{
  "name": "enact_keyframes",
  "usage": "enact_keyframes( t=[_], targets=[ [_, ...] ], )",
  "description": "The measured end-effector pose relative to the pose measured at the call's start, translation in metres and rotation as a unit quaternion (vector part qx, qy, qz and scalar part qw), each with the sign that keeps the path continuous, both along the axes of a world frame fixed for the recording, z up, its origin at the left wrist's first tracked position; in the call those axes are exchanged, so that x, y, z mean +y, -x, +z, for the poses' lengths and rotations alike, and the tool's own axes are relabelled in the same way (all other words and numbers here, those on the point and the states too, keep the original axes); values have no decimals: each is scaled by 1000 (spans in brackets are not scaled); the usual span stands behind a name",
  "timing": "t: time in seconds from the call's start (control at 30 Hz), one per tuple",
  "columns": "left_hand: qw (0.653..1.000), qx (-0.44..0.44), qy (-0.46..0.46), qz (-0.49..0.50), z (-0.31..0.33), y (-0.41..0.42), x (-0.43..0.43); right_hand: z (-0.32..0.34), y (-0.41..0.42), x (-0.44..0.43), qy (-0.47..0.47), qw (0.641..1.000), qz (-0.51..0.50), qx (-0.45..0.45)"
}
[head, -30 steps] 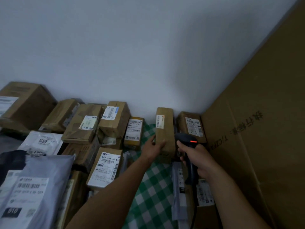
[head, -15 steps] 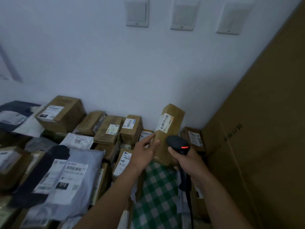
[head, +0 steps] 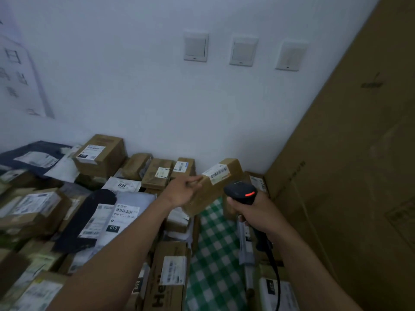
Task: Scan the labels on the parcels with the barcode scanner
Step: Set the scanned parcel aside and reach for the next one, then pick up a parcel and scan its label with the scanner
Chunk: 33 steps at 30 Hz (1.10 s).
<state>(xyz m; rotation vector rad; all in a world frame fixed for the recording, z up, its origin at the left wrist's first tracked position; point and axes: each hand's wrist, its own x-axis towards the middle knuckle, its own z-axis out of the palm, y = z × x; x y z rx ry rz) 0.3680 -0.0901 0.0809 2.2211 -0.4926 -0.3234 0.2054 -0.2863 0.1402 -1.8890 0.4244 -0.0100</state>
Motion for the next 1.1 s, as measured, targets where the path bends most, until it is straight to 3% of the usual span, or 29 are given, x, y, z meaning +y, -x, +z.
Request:
enact_keyframes(
  t=[0.13, 0.83, 1.1],
  targets=[
    [999, -8, -50, -13, 2, 4, 8, 5, 10, 8, 5, 1000, 27, 3],
    [997, 58, -50, -32, -6, 12, 7, 8, 19, 2, 16, 998, 50, 31],
    [992, 114, 52, 8, -11, 19, -13, -8, 2, -16, -9, 999, 17, 26]
  ],
)
